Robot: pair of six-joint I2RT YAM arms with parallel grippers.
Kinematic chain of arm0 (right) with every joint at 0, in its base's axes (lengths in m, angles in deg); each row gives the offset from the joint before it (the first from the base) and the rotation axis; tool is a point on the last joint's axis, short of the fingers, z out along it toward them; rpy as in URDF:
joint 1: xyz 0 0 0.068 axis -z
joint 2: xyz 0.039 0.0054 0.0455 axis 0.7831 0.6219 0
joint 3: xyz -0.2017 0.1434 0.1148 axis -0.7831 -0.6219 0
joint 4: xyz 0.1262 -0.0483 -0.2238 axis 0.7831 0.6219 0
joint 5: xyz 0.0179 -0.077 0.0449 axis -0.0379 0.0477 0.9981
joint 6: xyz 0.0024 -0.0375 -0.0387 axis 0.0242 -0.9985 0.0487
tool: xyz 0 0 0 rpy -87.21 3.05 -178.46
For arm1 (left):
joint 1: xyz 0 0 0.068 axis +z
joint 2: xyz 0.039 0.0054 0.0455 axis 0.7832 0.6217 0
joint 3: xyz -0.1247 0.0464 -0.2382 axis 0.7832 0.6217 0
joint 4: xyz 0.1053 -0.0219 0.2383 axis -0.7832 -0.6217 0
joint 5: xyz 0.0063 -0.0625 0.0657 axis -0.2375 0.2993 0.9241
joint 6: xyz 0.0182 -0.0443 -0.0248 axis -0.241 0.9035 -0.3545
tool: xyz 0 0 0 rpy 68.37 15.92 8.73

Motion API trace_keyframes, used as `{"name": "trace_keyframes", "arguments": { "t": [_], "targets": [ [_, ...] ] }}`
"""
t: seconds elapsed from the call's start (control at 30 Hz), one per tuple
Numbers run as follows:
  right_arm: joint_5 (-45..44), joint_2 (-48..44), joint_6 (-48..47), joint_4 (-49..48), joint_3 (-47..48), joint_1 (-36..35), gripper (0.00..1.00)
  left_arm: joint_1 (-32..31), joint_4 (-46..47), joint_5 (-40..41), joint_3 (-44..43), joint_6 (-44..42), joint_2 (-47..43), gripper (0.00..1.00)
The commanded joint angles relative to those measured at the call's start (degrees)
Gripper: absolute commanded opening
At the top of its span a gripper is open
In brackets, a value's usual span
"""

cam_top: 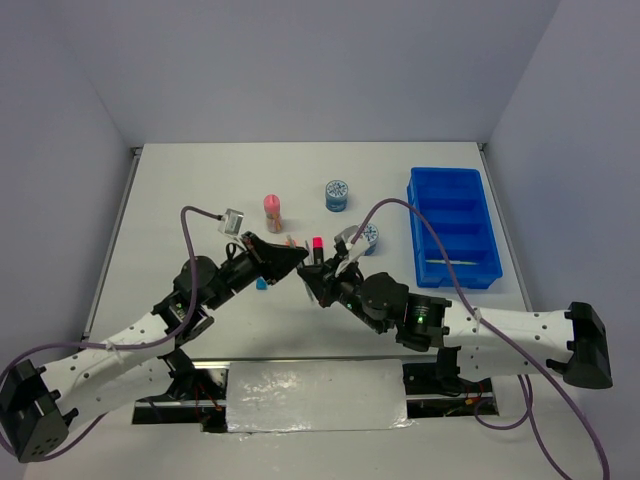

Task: Sort the stationery into containers
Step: Close the pen cap on the pen.

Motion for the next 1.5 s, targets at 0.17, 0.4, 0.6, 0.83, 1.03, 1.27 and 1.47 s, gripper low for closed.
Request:
{"name": "trace_keyframes", "arguments": {
  "t": [0.17,0.4,0.6,0.83,1.03,1.27,1.47],
  "targets": [
    [0.0,0.0,-1.1,-3.5,3.2,0.3,0.00,-0.2,2.4,-5.5,-2.8,-3.5,0.2,0.00],
    [15.4,-2.3,1.5,-7.3,-2.4,4.7,0.49,-0.1,7.5,-20.8,-6.0,-10.4,-0.8,0.00],
    [18.5,-4.4,2.9,-8.7,-4.0,6.0,0.00,-0.2,4.0,-21.9,-8.8,-13.7,-1.7,0.01],
    [20.4,-5.8,4.0,-10.4,-4.7,6.0,0.00,-0.1,0.5,-18.5,-9.3,-17.0,-3.0,0.62],
    [19.0,-6.4,3.7,-9.4,-4.5,6.0,0.00,-0.2,-5.1,-15.8,-12.6,-19.4,-2.7,0.87],
    [21.8,-5.4,3.7,-10.1,-4.3,5.9,0.00,-0.1,-7.8,-9.9,-14.0,-20.2,-3.4,0.78],
    [23.3,-4.6,3.7,-10.1,-3.9,5.9,0.00,-0.2,-8.2,-8.8,-14.3,-19.9,-2.8,0.59]
  ]
}}
